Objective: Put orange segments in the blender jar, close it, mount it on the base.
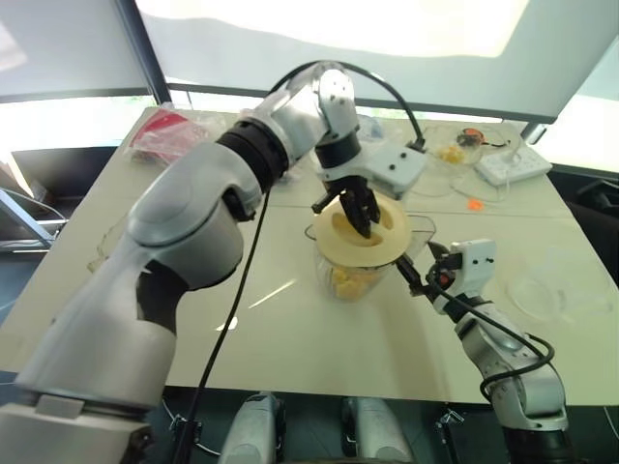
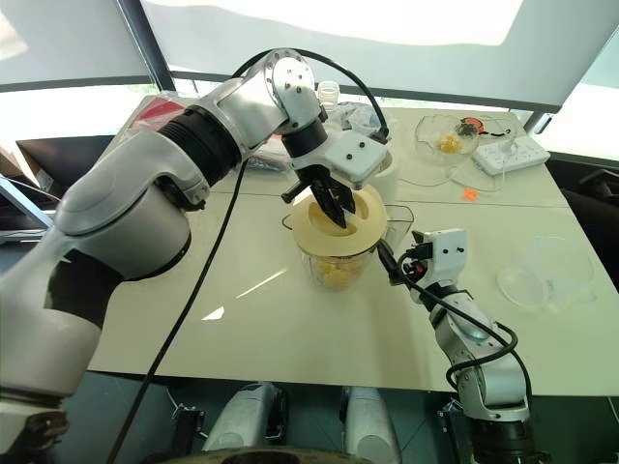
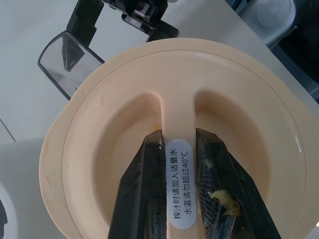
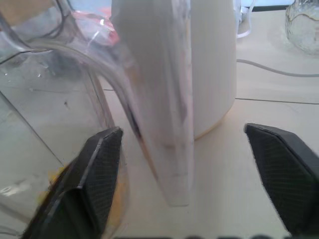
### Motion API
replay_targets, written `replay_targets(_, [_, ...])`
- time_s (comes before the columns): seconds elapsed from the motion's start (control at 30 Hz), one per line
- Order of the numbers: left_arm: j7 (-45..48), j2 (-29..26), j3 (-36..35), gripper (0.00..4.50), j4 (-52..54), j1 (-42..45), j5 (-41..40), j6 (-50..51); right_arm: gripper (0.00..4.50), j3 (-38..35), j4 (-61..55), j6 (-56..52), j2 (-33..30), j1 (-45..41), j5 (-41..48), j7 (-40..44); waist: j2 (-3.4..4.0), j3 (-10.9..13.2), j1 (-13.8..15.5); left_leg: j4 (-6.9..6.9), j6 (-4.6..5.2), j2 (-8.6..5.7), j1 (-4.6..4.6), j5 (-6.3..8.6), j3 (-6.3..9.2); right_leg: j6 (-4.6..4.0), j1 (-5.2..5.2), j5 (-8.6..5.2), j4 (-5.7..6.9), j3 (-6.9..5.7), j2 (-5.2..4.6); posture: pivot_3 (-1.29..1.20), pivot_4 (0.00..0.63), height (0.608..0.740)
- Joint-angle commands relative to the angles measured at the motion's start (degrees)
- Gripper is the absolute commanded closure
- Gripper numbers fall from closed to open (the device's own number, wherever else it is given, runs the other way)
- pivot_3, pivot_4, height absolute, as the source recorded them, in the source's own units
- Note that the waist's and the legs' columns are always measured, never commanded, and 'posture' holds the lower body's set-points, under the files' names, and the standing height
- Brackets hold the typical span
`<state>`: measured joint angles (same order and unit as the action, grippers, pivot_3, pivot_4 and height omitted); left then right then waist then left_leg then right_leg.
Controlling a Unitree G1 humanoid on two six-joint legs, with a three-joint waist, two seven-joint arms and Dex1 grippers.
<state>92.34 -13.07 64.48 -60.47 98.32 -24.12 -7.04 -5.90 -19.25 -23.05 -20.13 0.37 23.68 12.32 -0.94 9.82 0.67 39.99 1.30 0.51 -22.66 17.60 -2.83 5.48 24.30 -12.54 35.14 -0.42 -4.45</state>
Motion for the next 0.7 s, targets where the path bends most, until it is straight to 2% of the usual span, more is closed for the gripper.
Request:
replay_targets(0.03, [0.2, 0.6, 3.3, 4.26, 0.6, -3.3, 2.6, 0.1, 2.42, -1.7, 0.6, 2.5, -0.2, -1.2, -1.2, 1.3, 0.02, 0.0, 0.0, 0.0, 0.0, 0.0, 0.0, 0.0, 0.01, 0.0, 0.0, 0.0, 0.0, 0.0, 0.0, 0.0, 0.15, 0.74])
replay_targets(0.1, [0.2, 0.5, 3.1, 4.26, 1.2, -3.5, 2.2, 0.9, 3.54, -2.1, 0.4, 2.2, -0.3, -1.4, -1.3, 1.7, 0.02, 0.0, 0.1, 0.0, 0.0, 0.0, 0.0, 0.0, 0.01, 0.0, 0.0, 0.0, 0.0, 0.0, 0.0, 0.0, 0.15, 0.74])
replay_targets(0.13, [0.2, 0.4, 3.0, 4.26, 1.5, -3.6, 2.0, 1.3, 3.67, -2.1, 0.3, 1.8, -0.5, -1.3, -1.8, 1.6, 0.02, 0.0, 0.1, 0.0, 0.0, 0.0, -0.01, 0.0, 0.01, 0.0, 0.0, 0.0, 0.0, 0.0, 0.0, 0.0, 0.15, 0.74])
replay_targets(0.3, [0.2, 0.2, 1.2, 4.26, 2.1, -5.8, 4.8, 1.1, 3.67, -3.5, -0.9, 0.5, -1.3, 0.8, -3.3, 1.1, 0.03, -0.1, 0.1, 0.0, 0.03, -0.03, -0.02, 0.01, 0.02, 0.02, -0.02, -0.02, -0.02, 0.01, -0.02, 0.0, 0.15, 0.74])
replay_targets(0.43, [-1.5, 1.9, -4.7, 4.26, 1.1, -8.9, 11.6, 4.0, 3.67, -4.1, -1.4, 0.1, -1.2, 1.4, -3.7, 0.8, -0.02, -0.3, 0.2, 0.0, 0.05, -0.07, -0.01, 0.03, 0.05, 0.04, -0.08, -0.03, -0.05, 0.01, -0.05, 0.0, 0.15, 0.74])
replay_targets(0.57, [-7.1, 2.7, -8.1, 4.26, 3.7, -11.9, 19.8, 10.4, 3.67, -3.5, -1.5, -0.6, -0.8, 0.5, -4.0, 0.2, 0.02, -0.6, 0.4, 0.01, 0.07, -0.21, 0.14, 0.04, 0.13, 0.07, -0.34, -0.06, -0.18, 0.0, -0.17, 0.0, 0.15, 0.74])
replay_targets(0.7, [-6.2, 1.7, -10.7, 4.26, 10.6, -15.5, 23.8, 20.1, 3.67, -3.1, -1.2, -1.1, -0.5, -0.4, -4.1, 0.3, 0.45, -1.2, 0.2, 0.0, 0.21, -0.22, 0.43, 0.13, 0.44, 0.07, -0.86, -0.07, -0.87, -0.05, -0.09, 0.0, 0.15, 0.74])
